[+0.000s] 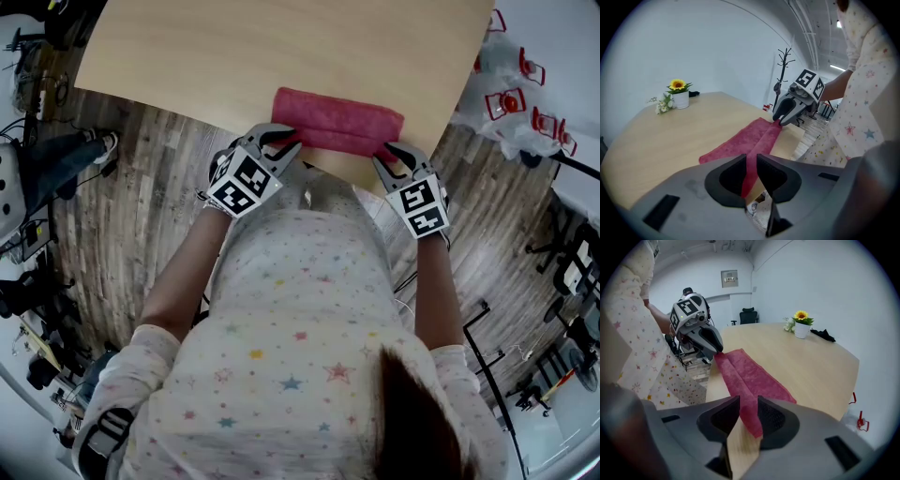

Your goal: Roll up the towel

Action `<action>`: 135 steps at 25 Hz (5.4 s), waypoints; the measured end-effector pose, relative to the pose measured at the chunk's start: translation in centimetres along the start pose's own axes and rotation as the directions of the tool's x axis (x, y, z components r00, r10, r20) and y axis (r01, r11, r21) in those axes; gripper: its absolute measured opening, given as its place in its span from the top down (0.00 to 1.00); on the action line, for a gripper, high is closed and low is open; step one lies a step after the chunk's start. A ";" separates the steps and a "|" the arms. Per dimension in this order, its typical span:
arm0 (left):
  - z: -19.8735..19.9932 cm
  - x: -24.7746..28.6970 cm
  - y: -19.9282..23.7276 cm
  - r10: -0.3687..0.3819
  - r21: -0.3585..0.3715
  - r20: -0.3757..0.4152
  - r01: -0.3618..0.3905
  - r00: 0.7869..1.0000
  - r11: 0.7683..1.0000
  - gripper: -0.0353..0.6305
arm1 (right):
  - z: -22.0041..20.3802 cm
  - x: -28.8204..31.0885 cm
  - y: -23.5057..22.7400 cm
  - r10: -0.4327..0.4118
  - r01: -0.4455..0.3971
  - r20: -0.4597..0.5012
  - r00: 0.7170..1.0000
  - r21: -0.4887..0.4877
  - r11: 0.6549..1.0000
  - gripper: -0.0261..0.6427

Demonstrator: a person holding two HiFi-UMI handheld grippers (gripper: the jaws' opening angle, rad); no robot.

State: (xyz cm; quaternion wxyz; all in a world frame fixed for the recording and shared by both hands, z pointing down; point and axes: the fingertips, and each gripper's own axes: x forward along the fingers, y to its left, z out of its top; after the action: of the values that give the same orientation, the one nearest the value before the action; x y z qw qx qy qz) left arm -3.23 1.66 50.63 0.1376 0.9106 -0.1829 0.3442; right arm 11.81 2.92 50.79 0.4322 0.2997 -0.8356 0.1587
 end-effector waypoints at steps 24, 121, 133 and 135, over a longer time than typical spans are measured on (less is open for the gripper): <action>-4.2 1.5 -3.3 -0.108 0.047 -0.174 0.117 0.979 0.992 0.89 | -3.2 0.9 3.1 0.113 -0.128 -0.133 0.985 -0.111 0.986 0.89; -2.7 -0.3 -0.3 -0.088 0.065 -0.158 0.100 0.983 0.993 0.88 | -2.8 -0.5 0.6 0.053 -0.056 -0.067 0.996 -0.039 0.998 0.82; -1.8 1.4 3.9 0.044 -0.031 -0.103 -0.047 0.994 0.998 0.88 | -2.3 0.0 -2.2 -0.080 0.084 -0.060 0.995 0.064 0.994 0.82; -1.9 1.6 4.2 0.051 -0.034 -0.105 -0.055 0.993 0.998 0.88 | -2.4 0.1 -2.4 -0.094 0.099 -0.063 0.994 0.073 0.992 0.82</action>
State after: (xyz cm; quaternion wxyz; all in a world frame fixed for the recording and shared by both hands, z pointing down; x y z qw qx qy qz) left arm -5.03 -1.75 53.60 0.1546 0.8834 -0.2059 0.3914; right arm 14.79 2.28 52.24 0.4525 0.3512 -0.8002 0.1780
